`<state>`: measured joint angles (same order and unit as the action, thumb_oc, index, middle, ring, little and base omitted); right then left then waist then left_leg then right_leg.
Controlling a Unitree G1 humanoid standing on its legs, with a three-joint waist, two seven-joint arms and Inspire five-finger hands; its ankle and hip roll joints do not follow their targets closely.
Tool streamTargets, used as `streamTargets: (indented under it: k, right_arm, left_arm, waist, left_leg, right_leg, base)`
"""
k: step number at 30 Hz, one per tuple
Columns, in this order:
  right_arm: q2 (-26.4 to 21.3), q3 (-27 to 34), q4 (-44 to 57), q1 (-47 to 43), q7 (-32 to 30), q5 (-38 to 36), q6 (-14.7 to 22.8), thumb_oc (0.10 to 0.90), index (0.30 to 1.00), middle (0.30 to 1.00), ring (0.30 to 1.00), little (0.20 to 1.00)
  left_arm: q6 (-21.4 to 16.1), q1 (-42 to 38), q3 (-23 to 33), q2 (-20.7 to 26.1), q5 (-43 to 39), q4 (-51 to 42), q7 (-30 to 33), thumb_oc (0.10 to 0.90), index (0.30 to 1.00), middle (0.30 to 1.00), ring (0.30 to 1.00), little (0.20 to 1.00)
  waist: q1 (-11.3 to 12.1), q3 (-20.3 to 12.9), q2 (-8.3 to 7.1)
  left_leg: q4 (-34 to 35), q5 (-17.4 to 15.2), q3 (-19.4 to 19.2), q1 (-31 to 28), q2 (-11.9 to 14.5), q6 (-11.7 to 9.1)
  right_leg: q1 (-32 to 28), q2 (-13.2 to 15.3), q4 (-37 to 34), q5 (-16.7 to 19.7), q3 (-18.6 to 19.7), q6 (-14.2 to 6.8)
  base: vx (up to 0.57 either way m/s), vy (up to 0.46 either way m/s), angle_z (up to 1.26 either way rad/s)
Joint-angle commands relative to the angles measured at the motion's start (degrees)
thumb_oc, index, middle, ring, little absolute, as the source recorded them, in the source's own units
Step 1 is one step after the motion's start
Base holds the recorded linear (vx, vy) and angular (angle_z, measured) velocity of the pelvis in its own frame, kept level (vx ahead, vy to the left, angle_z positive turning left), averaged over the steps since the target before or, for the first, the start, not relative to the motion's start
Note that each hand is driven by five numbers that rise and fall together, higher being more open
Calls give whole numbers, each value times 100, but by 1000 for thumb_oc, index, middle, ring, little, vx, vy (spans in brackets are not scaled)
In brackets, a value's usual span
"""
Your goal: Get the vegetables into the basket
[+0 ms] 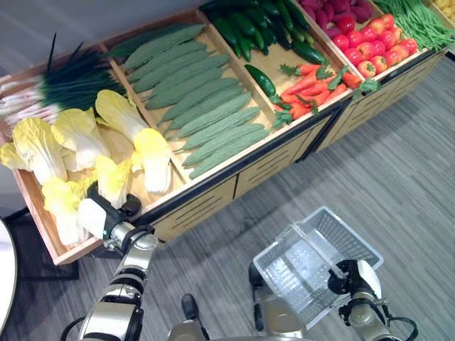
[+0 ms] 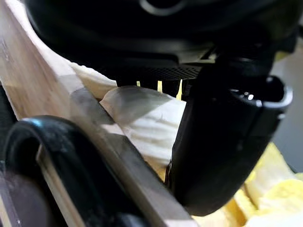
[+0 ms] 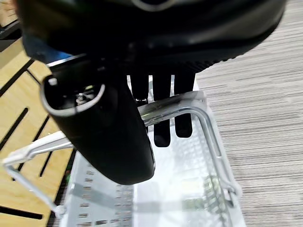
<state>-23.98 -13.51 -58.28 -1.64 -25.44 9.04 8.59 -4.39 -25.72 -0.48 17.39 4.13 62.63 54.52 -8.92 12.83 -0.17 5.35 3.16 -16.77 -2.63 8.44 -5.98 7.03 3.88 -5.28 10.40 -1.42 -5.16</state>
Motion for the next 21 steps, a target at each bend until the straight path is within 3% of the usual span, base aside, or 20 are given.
streamTargets:
  k: [1, 3, 5, 9, 14, 16, 17, 18, 19, 20, 21]
  right_arm:
    - [-416, -20, 202, -415, -289, -124, 303, 400, 300, 300, 300, 300]
    - [-487, -111, 258, -486, -238, -52, 278, 400, 300, 300, 300, 300]
    - [-536, -101, 303, -426, -217, 26, 222, 400, 300, 300, 300, 300]
    - [-479, 112, 355, -159, -245, 58, 120, 400, 300, 300, 300, 300]
    - [-400, 269, 381, 48, -184, 193, 59, 400, 300, 300, 300, 300]
    - [-377, 277, 321, 55, -161, 203, 41, 400, 300, 300, 300, 300]
    - [-364, 277, 318, 88, -138, 239, 40, 400, 300, 300, 300, 300]
    - [-364, 276, 319, 92, -137, 240, 39, 400, 300, 300, 300, 300]
    - [-364, 270, 273, 98, -127, 271, 44, 400, 300, 300, 300, 300]
    - [-395, 277, 303, 102, -88, 270, 28, 400, 300, 300, 300, 300]
    - [-437, 350, 391, 157, 12, 233, -3, 400, 300, 300, 300, 300]
  left_arm:
    - [540, 268, 173, 105, -895, 1184, -628, 400, 300, 300, 300, 300]
    - [446, 178, 319, 96, -1248, 1240, -669, 400, 300, 300, 300, 300]
    - [155, 143, 351, 74, -1494, 673, -549, 400, 300, 300, 300, 300]
    - [-515, 434, 355, 107, -1405, -2157, -58, 400, 300, 300, 300, 300]
    - [-843, 798, 504, 159, -685, -4889, 15, 400, 300, 300, 300, 300]
    - [-1031, 880, 519, 91, -755, -5292, -158, 400, 300, 300, 300, 300]
    - [-1387, 935, 465, 101, -948, -5834, -461, 400, 300, 300, 300, 300]
    - [-1386, 945, 469, 101, -954, -5843, -469, 400, 300, 300, 300, 300]
    - [-1650, 998, 408, 116, -1236, -6174, -842, 400, 300, 300, 300, 300]
    - [-1927, 1105, 367, 120, -1778, -6309, -1266, 400, 300, 300, 300, 300]
    - [-2307, 1387, 316, 179, -3048, -6521, -2268, 400, 300, 300, 300, 300]
  waist:
    - [-65, -54, -425]
    - [-88, -77, -404]
    - [-74, -57, -382]
    - [30, 34, -371]
    - [174, 66, -431]
    - [191, 56, -441]
    - [217, 46, -446]
    - [214, 45, -446]
    - [231, 38, -445]
    - [244, 30, -438]
    - [265, 16, -421]
  left_leg:
    - [-35, -94, 239, -126, 372, -347]
    - [-35, -109, 194, -166, 373, -351]
    - [-35, -112, 217, -175, 366, -351]
    - [-35, -118, 352, -182, 345, -332]
    - [-35, -113, 500, -89, 333, -309]
    - [-35, -119, 522, -91, 323, -306]
    - [-35, -120, 547, -87, 318, -303]
    - [-35, -120, 549, -89, 317, -303]
    - [-35, -121, 561, -89, 311, -303]
    - [-35, -118, 570, -90, 304, -303]
    - [-35, -114, 583, -97, 296, -306]
  right_leg:
    - [-178, 541, 109, -542, 172, -650]
    - [-173, 528, 104, -530, 205, -655]
    - [-187, 528, 103, -540, 196, -652]
    - [-295, 568, 105, -572, 95, -657]
    - [-363, 613, 97, -599, -32, -645]
    - [-398, 630, 86, -601, -55, -647]
    - [-419, 646, 83, -602, -81, -650]
    - [-422, 647, 82, -603, -83, -650]
    - [-437, 654, 83, -603, -95, -651]
    - [-445, 662, 84, -604, -99, -652]
    - [-466, 683, 79, -598, -105, -655]
  base:
    - [5, 25, -21]
    - [7, 42, -17]
    - [-5, 36, -7]
    - [-13, -3, 5]
    - [-27, -14, 21]
    - [-21, 0, 24]
    - [-17, 1, 13]
    - [0, 0, 0]
    - [-10, 3, 4]
    - [-17, 8, 4]
    - [-12, 13, 7]
